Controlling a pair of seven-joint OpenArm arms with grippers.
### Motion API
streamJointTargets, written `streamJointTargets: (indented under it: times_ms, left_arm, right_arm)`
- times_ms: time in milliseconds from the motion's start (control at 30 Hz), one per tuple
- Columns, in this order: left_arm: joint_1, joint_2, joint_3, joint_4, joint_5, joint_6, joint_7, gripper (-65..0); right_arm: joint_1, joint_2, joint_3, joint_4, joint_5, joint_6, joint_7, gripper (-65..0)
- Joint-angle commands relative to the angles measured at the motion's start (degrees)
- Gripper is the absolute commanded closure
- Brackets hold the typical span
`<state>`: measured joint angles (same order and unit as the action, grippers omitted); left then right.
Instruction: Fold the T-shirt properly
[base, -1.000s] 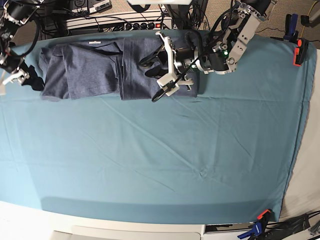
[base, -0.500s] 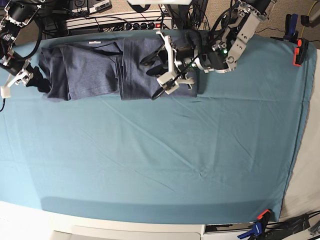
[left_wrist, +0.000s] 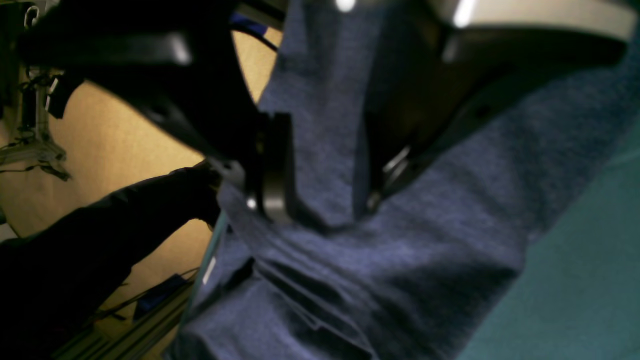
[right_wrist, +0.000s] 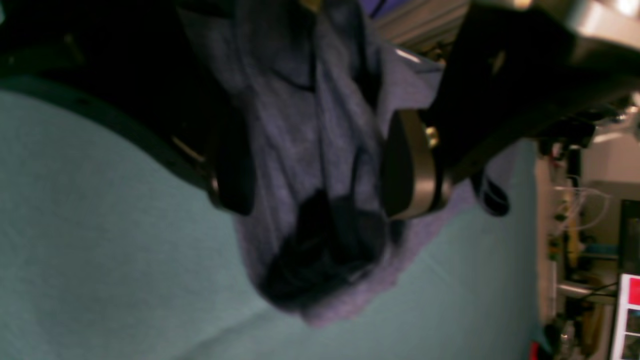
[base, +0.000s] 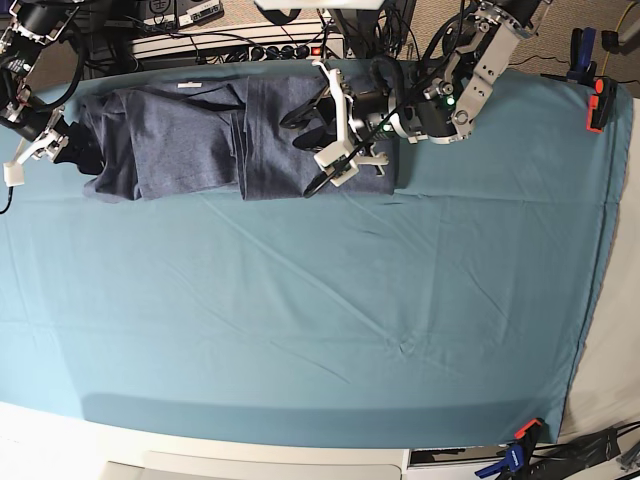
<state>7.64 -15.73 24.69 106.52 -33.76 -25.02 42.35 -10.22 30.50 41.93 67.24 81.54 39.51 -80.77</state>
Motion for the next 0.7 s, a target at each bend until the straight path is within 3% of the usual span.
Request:
streamJointTargets:
  times_ms: [0, 367, 667]
  left_arm:
    - [-0.5, 0.2, -0.1, 1.0, -0.9, -0.2, -1.5, -21.3]
    - [-0.5, 0.2, -0.1, 1.0, -0.9, -0.2, -1.5, -21.3]
    - [-0.6, 0.2, -0.1, 1.0, -0.9, -0.2, -1.9, -21.3]
  right_arm:
    - [0.4, 1.8, 0.4, 0.7, 3.3, 0.5, 0.8, -41.6]
    - [-5.7, 4.5, 2.6, 4.8, 3.5, 0.5, 0.8, -41.5]
    - [-6.0, 4.3, 3.4, 9.1, 3.5, 0.5, 0.8, -41.5]
